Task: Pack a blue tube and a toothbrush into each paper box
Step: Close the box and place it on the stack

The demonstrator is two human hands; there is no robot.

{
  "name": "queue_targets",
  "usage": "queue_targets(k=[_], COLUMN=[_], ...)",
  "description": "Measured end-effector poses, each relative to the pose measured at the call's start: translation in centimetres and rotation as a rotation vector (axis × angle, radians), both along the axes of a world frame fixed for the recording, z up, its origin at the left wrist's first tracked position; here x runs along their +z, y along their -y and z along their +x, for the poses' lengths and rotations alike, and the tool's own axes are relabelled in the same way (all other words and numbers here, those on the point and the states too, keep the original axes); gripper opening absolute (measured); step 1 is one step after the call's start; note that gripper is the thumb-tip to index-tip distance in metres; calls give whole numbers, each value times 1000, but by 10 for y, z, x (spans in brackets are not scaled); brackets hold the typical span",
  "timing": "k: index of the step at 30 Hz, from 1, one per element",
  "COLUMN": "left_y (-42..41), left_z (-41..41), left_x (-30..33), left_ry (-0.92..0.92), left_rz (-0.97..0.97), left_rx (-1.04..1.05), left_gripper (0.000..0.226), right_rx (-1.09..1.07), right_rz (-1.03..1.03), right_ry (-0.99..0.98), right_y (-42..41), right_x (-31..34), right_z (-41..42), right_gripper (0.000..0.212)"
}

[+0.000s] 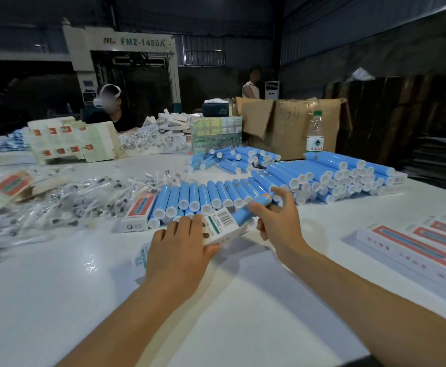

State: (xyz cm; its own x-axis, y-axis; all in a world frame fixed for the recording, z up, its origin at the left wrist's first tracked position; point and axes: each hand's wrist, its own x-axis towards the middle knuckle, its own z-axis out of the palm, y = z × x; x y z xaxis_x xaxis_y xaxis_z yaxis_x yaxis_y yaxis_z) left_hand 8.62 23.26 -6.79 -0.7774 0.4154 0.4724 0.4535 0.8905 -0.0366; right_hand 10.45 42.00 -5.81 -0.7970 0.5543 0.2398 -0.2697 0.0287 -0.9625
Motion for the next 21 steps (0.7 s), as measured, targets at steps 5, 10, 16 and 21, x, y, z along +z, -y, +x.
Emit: queue_targets(k=[5, 10, 16, 21], left_y=[0, 1, 4, 5], left_z=[-3, -3, -1, 0], left_x=[2, 1, 0, -1], left_ry=[41, 68, 89, 125], left_rz=[2, 4, -24, -100], left_rx=[1, -19, -82, -97], left_gripper=[68, 68, 61, 53], right_rx=[93, -6, -56, -48], right_rz=[142, 49, 24, 274], right_ry=[88, 165, 217, 181], right_y=[9, 4, -3, 11], right_x=[-7, -6, -9, 17], right_z=[1, 1, -5, -23], right_gripper=[38, 41, 40, 36])
